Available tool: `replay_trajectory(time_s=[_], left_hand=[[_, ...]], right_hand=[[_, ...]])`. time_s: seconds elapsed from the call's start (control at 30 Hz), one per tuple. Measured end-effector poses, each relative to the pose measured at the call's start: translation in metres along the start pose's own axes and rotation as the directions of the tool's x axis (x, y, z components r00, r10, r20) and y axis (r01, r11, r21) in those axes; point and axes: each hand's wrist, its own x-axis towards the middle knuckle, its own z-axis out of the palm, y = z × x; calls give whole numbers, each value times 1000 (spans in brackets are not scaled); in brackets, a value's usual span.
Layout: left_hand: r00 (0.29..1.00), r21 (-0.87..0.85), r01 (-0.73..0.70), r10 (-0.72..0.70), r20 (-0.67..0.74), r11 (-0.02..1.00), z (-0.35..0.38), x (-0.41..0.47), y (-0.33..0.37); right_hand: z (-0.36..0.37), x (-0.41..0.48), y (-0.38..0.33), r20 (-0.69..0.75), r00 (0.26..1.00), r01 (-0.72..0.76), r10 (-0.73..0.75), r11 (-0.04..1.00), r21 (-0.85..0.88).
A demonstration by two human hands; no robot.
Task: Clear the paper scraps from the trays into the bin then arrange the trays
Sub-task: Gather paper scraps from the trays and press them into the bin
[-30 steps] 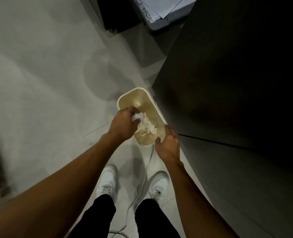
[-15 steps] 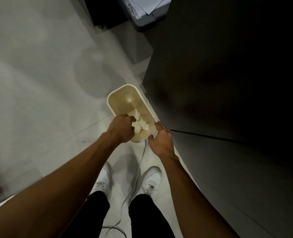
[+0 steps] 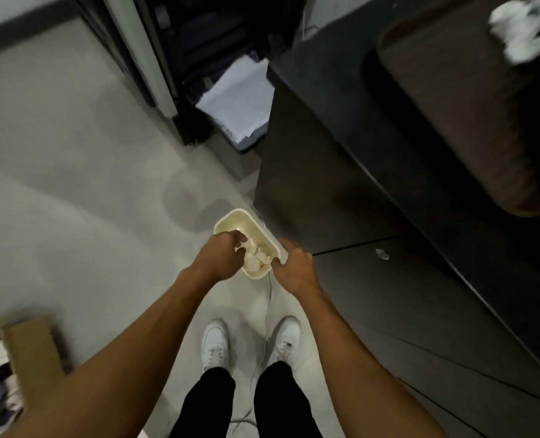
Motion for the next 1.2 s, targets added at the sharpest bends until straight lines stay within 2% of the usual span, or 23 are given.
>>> replay_trajectory(time_s=[0.17,0.27,0.43,0.57,0.77,0.97,1.2], left_hand=[[999,-33,-32,31,-26,999,-63,-48,57],[993,-26,-106,104,-63,994,-94,-71,94],[964,-62,-238,228,-134,969,-137,-107,164],[917,-44,-377,365,-162,925,-154,-123,220],[850,-30,-520,513,-123,854,-144,-142,312],[768,-57,-640,635,-79,767,-106,-160,406],[694,-97,-717,720,-7,690,-29,-176,499]], right_hand=[[-57,-63,-56,-100,994,48,-42,997,53],[-94,-101,-83,-191,977,108,-91,991,80],[-155,-160,-112,-374,918,183,-132,978,104],[-203,-194,-113,-516,841,251,-166,963,100],[-276,-234,-83,-675,729,270,-117,955,126],[-346,-276,-25,-785,619,225,-32,964,139],[-403,-313,58,-812,580,179,61,963,200]])
